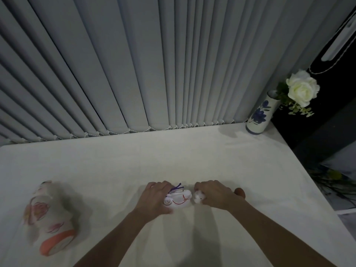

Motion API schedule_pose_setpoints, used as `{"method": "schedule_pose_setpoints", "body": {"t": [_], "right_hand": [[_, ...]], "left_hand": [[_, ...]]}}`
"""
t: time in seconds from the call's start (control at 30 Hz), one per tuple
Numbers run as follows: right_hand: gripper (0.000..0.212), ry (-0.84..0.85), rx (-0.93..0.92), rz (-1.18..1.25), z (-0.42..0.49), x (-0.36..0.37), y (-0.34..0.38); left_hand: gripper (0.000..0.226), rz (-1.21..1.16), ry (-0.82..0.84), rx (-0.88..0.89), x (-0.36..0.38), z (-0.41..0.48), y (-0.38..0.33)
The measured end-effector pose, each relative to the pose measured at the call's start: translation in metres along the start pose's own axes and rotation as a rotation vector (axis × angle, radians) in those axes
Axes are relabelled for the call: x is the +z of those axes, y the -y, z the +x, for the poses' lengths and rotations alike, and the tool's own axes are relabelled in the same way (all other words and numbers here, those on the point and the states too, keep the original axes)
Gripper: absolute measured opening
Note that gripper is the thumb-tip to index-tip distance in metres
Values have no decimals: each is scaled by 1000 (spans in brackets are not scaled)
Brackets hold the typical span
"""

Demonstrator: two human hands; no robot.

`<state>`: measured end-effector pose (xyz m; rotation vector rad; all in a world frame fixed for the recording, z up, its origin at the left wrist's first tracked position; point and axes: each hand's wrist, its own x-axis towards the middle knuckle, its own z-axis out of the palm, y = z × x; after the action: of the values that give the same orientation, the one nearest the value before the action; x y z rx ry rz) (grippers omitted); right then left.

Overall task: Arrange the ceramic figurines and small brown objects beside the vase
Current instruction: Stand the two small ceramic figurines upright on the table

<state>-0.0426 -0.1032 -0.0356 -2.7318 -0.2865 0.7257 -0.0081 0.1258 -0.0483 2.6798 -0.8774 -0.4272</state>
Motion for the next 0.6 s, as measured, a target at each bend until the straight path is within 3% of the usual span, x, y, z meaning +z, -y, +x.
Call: {"method": "schedule_pose_setpoints", "body": {"t": [0.27,0.37,0.47,0.6], "right_hand": [[59,47,13,16,1,-1,2],[76,90,14,51,-2,-9,4],[89,83,19,177,-4,-35,5],[80,-4,-88,164,12,-80,24]], "left_hand": [[99,-2,38,3,-3,-4,3],[110,-58,20,-15,-8,-9,3],[109,-140,-91,-29,-18,-17,4],[101,-199,-282,-97,-40,-33,16]]}}
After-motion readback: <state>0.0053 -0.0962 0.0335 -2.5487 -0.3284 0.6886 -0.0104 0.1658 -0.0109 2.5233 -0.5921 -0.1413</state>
